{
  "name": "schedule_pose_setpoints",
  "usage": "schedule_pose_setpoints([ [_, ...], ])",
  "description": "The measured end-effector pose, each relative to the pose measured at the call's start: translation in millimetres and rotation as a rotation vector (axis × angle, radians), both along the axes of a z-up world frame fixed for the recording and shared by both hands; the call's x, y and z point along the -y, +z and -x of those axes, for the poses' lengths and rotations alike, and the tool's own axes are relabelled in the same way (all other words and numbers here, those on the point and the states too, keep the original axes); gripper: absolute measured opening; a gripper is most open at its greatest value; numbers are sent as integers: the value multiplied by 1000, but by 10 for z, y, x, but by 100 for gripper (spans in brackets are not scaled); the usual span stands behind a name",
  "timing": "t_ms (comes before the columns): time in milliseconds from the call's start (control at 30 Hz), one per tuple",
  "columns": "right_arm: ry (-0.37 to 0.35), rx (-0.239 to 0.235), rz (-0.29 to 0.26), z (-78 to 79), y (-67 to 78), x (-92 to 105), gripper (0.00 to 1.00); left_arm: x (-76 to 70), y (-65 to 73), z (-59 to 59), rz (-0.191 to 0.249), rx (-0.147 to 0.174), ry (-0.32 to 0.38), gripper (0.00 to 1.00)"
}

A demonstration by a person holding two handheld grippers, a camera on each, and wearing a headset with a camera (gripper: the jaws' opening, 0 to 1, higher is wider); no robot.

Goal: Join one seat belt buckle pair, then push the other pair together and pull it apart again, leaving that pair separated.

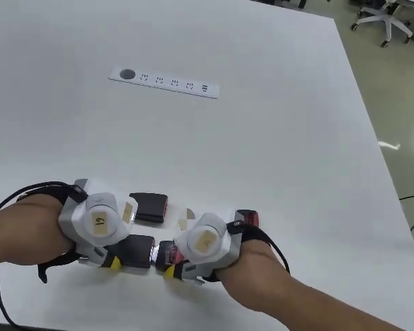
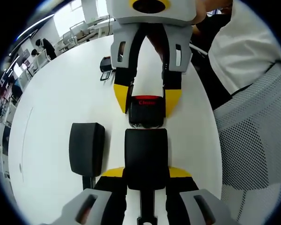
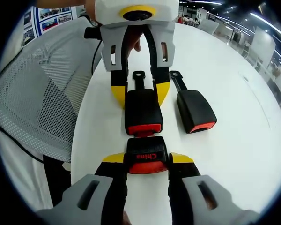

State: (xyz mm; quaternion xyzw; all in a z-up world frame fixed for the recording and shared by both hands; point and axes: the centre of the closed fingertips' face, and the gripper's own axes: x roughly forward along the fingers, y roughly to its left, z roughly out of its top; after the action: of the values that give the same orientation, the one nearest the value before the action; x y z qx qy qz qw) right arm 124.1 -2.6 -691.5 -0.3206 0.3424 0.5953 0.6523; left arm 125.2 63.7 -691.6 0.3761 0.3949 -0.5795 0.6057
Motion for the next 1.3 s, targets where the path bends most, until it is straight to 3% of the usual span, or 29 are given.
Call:
schedule_pose_setpoints([
  [167, 16, 8, 1, -4, -7, 4, 30, -19, -7, -2, -16, -4, 16, 32],
  [500, 40, 18, 10, -10, -10, -12, 30, -30, -11, -12, 25, -12, 31, 31],
  [800, 33, 14, 1, -30, -12, -24, 30, -19, -18, -18, 29, -19, 33, 31],
  [1000, 28, 13, -7, -29, 1, -29, 31, -7, -15, -18, 19, -21, 41, 31],
  [1167, 23, 4, -18, -39, -1, -12, 32, 4, -20, -20, -19, -19, 40, 32],
  [1300, 19, -3, -18, -46, -9, -8, 33, 6, -14, -20, -5, -22, 57, 33],
])
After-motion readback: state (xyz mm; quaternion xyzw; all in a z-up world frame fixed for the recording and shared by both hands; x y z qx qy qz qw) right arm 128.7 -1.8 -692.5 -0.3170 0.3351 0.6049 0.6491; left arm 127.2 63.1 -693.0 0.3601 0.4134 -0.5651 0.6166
